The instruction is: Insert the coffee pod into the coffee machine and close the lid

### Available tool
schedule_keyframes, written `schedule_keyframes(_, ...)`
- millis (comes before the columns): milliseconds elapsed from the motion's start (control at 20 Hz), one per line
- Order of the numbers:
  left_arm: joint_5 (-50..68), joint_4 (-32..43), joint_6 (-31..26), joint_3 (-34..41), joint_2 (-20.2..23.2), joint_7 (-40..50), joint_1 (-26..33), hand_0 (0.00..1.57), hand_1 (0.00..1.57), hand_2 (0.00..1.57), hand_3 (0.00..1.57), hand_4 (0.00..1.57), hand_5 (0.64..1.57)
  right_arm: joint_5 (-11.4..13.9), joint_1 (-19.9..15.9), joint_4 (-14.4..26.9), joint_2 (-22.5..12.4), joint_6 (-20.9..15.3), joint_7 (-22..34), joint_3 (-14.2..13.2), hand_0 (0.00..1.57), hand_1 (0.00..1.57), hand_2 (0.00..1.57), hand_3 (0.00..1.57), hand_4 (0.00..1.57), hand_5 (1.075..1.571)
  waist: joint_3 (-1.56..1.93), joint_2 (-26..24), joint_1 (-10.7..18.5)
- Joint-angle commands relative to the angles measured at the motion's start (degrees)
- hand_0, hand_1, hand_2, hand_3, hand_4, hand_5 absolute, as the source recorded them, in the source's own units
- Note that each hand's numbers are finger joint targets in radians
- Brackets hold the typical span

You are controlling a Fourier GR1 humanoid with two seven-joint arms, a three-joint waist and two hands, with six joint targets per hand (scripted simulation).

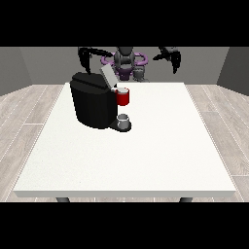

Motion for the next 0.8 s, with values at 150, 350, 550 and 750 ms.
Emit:
schedule_keyframes(150,3.11,-9.91,-1.32,0.16,2.76,3.31,2.71,0.00,0.00,0.00,0.00,0.35,1.571,0.35,-4.75,4.43,-0.59,0.58,-2.97,0.61,0.00,0.00,0.00,0.00,0.00,1.571,-0.01,5.59,-0.18)
schedule_keyframes(350,4.98,-14.53,-1.68,-1.02,1.75,5.69,4.12,0.00,0.00,0.00,0.00,0.34,1.571,2.26,-5.23,6.19,1.56,-0.19,-6.66,2.95,0.00,0.00,0.00,0.00,0.00,1.571,-0.01,6.60,-0.13)
schedule_keyframes(550,5.40,-15.11,-0.18,0.52,3.45,4.11,4.14,0.00,0.00,0.00,0.00,0.37,1.571,2.14,-7.18,6.28,2.36,0.48,-7.51,3.90,0.00,0.00,0.00,0.00,0.00,1.571,-0.01,8.97,-2.17)
schedule_keyframes(750,5.04,-19.33,0.10,-0.83,3.56,3.44,8.85,0.00,0.00,0.00,0.00,0.37,1.571,1.83,-9.00,7.71,1.87,0.08,-7.74,3.09,0.00,0.00,0.00,0.00,0.08,1.571,-0.01,8.93,-1.19)
